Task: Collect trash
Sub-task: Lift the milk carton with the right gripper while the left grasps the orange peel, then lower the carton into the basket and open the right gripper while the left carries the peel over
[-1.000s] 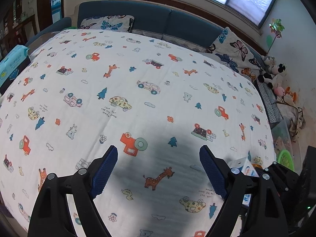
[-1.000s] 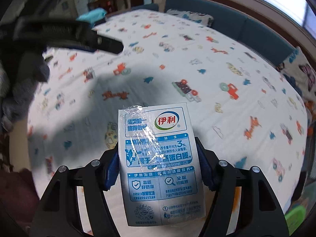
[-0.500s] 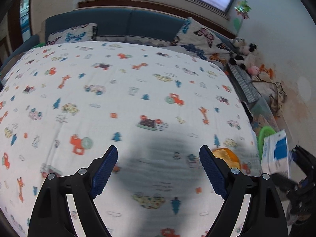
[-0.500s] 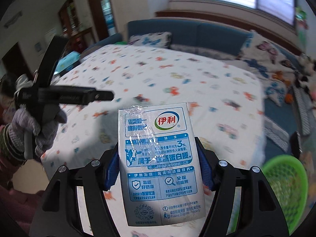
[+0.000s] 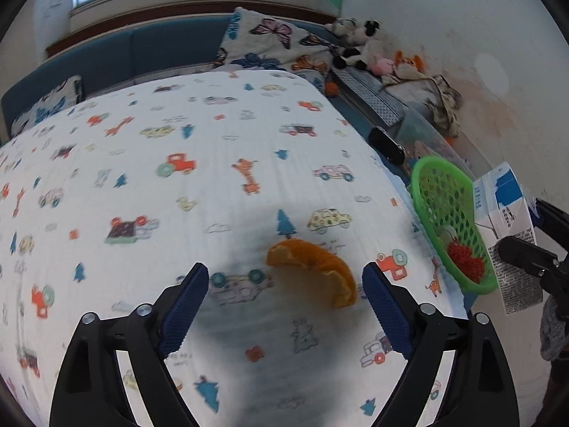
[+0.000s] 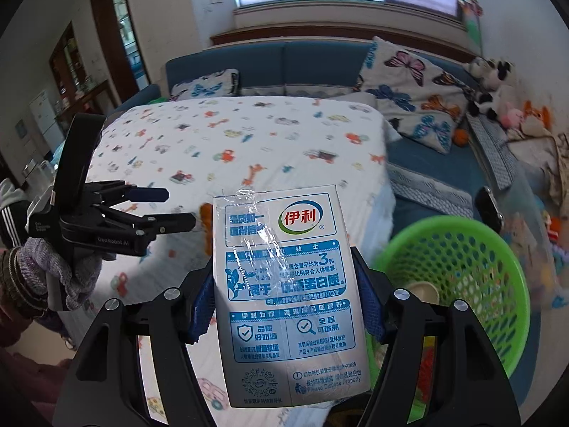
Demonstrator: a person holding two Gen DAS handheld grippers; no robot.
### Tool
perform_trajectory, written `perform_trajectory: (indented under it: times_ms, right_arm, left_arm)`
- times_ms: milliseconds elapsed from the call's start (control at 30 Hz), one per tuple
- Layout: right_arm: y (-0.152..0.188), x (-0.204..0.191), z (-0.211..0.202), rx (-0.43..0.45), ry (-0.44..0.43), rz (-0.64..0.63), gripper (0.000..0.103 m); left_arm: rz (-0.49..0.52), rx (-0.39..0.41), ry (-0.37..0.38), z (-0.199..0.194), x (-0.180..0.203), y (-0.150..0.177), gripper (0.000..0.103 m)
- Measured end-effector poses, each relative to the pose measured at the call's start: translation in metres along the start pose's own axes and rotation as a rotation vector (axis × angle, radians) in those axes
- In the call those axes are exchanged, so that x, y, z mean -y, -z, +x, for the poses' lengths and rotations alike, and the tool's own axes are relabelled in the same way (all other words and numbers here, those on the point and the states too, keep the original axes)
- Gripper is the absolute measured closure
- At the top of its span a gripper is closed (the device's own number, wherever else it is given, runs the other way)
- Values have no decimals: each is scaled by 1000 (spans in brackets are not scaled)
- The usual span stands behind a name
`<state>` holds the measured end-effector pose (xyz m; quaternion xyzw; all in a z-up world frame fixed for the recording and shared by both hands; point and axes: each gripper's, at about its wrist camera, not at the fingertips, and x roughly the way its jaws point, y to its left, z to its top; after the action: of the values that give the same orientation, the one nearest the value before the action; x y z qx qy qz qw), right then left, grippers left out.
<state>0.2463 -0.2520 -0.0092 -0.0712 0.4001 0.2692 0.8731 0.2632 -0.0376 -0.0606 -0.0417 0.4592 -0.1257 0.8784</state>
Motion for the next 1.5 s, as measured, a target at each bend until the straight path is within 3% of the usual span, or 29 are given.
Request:
perform_trajectory:
  times_ms: [167, 533, 700, 833, 1233, 1333, 1500]
  right_arm:
    - [11, 12, -5, -6, 12, 34, 36]
    - [24, 31, 0, -31, 32, 86, 36]
    - [30, 42, 1, -42, 52, 123, 36]
    - [34, 49, -2, -44, 66, 147, 36]
    - [43, 56, -9, -45, 87, 182, 36]
    - [47, 60, -13, -37, 96, 199, 36]
    - [50, 66, -21, -24, 115, 221, 36]
  left_arm:
    - [138, -20, 24, 20, 18, 0, 14]
    - [255, -63, 181, 50, 16, -7, 11]
    - [324, -48, 227, 54, 22, -4, 11]
    - [332, -42, 265, 54, 22, -3, 11]
    - [330, -51, 250, 66, 18, -2, 12]
    - [338, -43, 246, 64, 20, 0, 34]
    - [339, -27, 242, 54, 22, 2, 50]
